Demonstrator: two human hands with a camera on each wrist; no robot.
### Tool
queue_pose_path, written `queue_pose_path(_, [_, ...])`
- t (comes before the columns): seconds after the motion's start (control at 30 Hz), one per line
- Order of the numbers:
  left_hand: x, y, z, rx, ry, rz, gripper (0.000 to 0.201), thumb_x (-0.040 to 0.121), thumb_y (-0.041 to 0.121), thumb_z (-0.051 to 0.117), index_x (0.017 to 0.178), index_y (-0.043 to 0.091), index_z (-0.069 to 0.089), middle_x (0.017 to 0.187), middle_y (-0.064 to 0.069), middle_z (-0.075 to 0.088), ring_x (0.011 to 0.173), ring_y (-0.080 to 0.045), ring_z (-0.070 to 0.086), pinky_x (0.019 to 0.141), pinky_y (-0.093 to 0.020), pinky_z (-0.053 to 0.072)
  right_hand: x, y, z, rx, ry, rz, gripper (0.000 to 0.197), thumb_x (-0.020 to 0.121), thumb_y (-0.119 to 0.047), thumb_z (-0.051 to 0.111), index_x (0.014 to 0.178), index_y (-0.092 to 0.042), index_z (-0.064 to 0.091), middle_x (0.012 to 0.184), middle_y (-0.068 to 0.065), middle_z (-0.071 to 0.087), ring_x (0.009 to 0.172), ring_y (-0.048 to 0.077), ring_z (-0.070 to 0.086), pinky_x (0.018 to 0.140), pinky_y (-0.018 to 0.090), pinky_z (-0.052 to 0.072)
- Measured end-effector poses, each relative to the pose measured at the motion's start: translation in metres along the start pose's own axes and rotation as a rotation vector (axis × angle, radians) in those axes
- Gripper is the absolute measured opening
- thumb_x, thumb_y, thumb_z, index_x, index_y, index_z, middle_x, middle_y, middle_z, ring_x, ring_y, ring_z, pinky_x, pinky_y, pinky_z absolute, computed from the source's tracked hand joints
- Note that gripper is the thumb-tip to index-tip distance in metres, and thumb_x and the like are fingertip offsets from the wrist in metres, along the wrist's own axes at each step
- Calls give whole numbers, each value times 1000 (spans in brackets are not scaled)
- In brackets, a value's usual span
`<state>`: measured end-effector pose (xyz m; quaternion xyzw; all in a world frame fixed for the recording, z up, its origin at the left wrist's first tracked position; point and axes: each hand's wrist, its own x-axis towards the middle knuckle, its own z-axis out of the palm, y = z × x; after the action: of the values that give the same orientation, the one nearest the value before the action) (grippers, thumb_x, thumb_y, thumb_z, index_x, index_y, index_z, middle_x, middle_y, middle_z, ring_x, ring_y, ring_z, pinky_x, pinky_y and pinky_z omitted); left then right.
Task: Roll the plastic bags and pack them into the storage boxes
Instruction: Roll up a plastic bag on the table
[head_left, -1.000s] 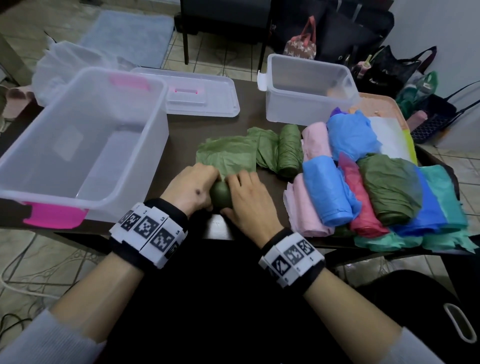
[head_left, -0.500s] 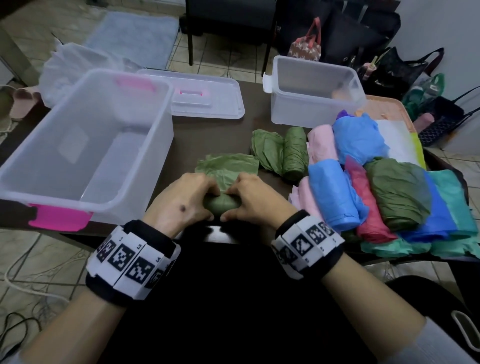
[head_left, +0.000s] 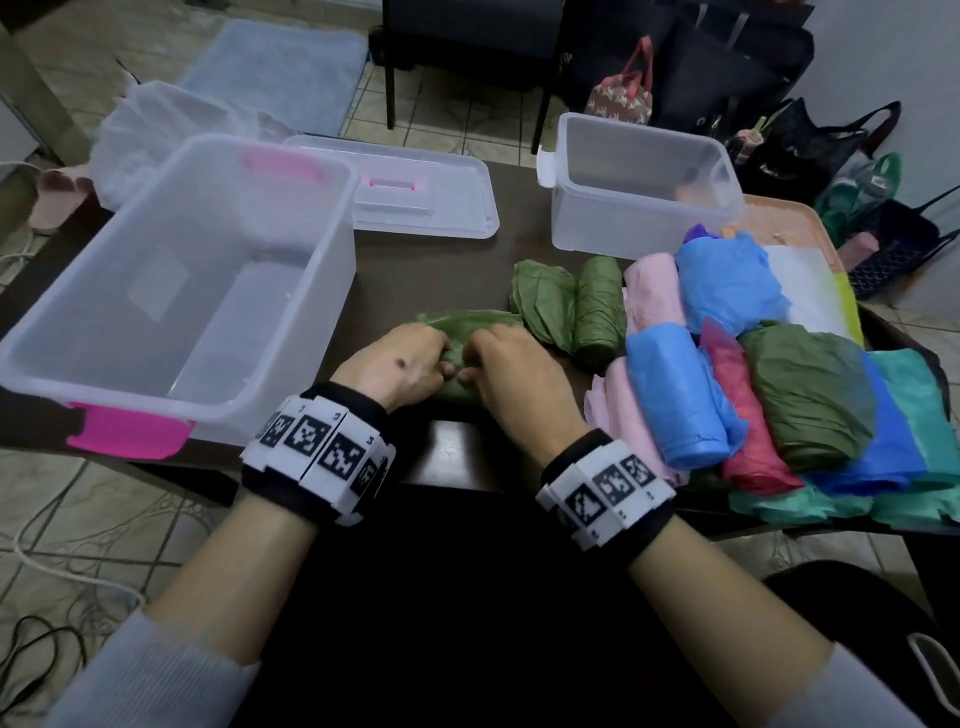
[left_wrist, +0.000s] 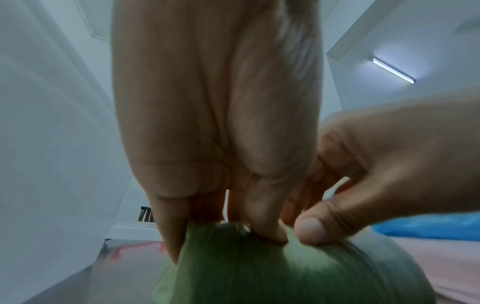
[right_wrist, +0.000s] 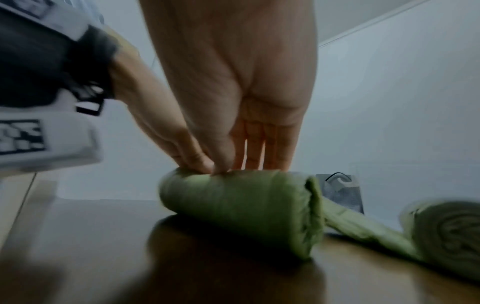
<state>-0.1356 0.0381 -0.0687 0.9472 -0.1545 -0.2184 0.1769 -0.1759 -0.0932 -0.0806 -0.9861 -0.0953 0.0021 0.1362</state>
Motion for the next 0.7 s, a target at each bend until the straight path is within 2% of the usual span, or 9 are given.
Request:
queue_pose_path(0.07, [3, -1, -2, -37, -16, -26, 28, 95, 19, 47, 115, 8, 62, 116, -16, 63, 108, -30, 56, 85, -29, 40, -10, -7, 11, -34, 10, -35, 29, 94, -24, 50, 118, -8, 53, 123, 8, 53, 119, 25, 44, 96, 34, 41])
queue_pose_path(0.13, [6, -3, -3, -83, 5, -51, 32, 97, 24, 46, 124, 13, 60, 125, -14, 60, 116, -29, 54, 92, -27, 39, -14, -7, 18, -41, -68, -42, 57, 91, -29, 56, 138, -4, 37, 143, 12, 38, 136, 28, 29, 113, 33, 20])
queue_pose_path(0.2, [6, -5, -2, -107, 83, -54, 37, 96, 30, 50, 130, 15, 55, 130, -12, 57, 122, -26, 51, 99, -28, 37, -12, -4, 22, -90, -116, -31, 70, 90, -27, 58, 146, -5, 23, 151, 11, 26, 142, 26, 18, 116, 32, 9])
queue_pose_path(0.27, [5, -8, 0, -97, 207, -17, 37, 94, 30, 54, 127, 13, 57, 127, -10, 56, 121, -25, 49, 101, -30, 36, -4, -2, 22, -114, -82, -38, 62, 91, -19, 55, 145, -7, 25, 149, 10, 31, 140, 25, 24, 115, 31, 12])
queue_pose_path(0.33, [0, -9, 3, -110, 280, 40, 33, 91, 28, 59, 120, 14, 63, 121, -7, 56, 118, -24, 50, 98, -29, 36, 5, 0, 19, -111, -68, -39, 54, 89, -15, 56, 139, -8, 36, 140, 9, 43, 132, 25, 36, 110, 31, 21])
queue_pose_path(0.43, [-9, -12, 7, -143, 237, 66, 40, 86, 22, 66, 125, 15, 60, 125, -6, 56, 119, -22, 50, 97, -22, 32, 19, 3, 8, -63, -156, -9, 50, 82, -21, 64, 129, -9, 49, 127, 10, 54, 120, 27, 48, 102, 35, 37])
queue_pose_path(0.53, [-12, -17, 8, -190, 231, 58, 38, 87, 16, 64, 125, 17, 61, 125, -5, 58, 119, -21, 50, 94, -19, 31, 27, 7, -1, -15, -277, 23, 51, 74, -28, 72, 120, -10, 57, 116, 12, 61, 109, 29, 56, 91, 36, 48])
queue_pose_path(0.63, [-13, -20, 10, -234, 171, 54, 36, 87, 17, 64, 123, 21, 62, 123, -3, 60, 118, -19, 52, 90, -19, 34, 30, 10, -8, -28, -397, 52, 63, 65, -43, 80, 114, -11, 56, 115, 10, 53, 109, 26, 49, 91, 33, 45])
queue_pose_path(0.7, [-14, -20, 12, -258, 146, 66, 37, 86, 18, 65, 123, 23, 63, 121, -2, 62, 116, -18, 53, 89, -19, 35, 33, 10, -12, -52, -482, 74, 72, 59, -51, 82, 111, -14, 51, 117, 9, 44, 112, 24, 41, 96, 37, 42])
